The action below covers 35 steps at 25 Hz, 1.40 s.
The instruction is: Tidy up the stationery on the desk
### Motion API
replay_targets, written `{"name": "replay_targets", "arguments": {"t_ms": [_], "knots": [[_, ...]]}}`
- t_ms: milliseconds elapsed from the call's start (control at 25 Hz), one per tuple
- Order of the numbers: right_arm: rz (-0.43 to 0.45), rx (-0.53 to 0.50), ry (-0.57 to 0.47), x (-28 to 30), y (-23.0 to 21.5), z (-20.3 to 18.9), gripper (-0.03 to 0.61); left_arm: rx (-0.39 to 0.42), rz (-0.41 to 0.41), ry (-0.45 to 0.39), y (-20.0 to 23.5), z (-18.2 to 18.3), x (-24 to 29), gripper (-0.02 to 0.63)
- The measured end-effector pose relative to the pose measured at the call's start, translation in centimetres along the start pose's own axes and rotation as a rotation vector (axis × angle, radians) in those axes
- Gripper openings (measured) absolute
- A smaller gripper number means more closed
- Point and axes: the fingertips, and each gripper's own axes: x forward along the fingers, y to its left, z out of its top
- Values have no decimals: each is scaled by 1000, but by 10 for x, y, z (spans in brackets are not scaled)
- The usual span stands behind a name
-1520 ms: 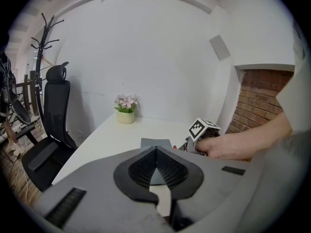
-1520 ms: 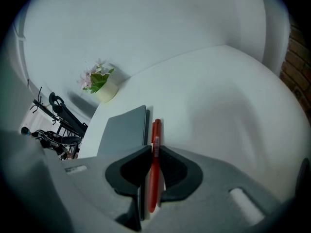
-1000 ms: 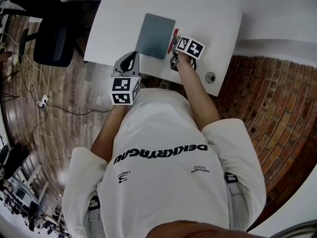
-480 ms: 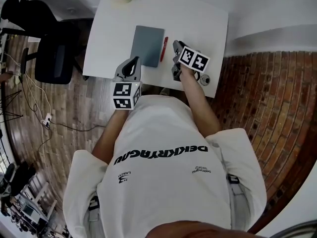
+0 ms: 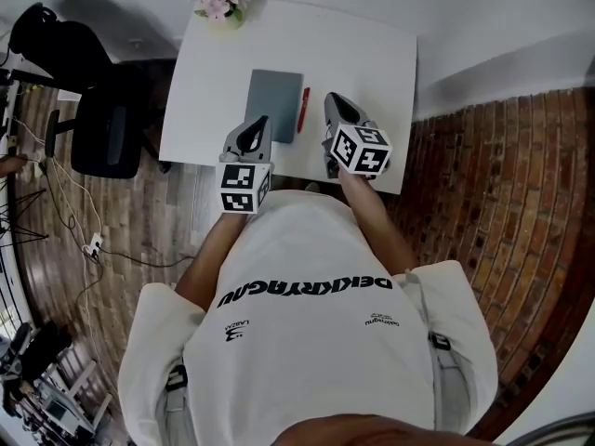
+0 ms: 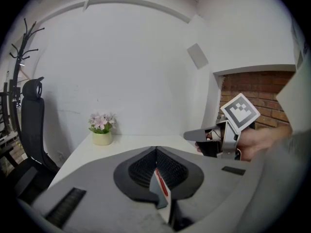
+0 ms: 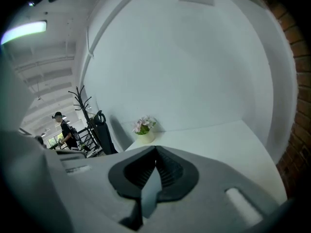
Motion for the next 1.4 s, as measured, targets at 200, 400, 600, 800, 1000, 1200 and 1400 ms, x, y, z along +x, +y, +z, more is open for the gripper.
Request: {"name": "replay_targets", "arguments": {"t_ms": [200,400,600,800,1000,1200,1400], "knots": [[58,-45,-69,-17,18,15,-3,31,-4,-30,-8,8,0,-2],[115,-82,-140,-28,35,22,-3,49,-16,-55,-13,14,0,-2],[151,-114,-162,-36,47,23,-3,88,-38,-84,-23,17,-3,-2],[165,-135,-181,-40,51,27,-3,97,-34,-113,-22,23,-5,-2],[178,-152,-174,-40,56,22,-4,93,-27,-129,-20,22,-9,-2],[183,-156,-170,-39,58,21,-4,97,-21,-138,-18,24,-12,-2],[180,-152,-162,-38,57,19,-4,100,-18,-140,-16,24,-14,-2]]}}
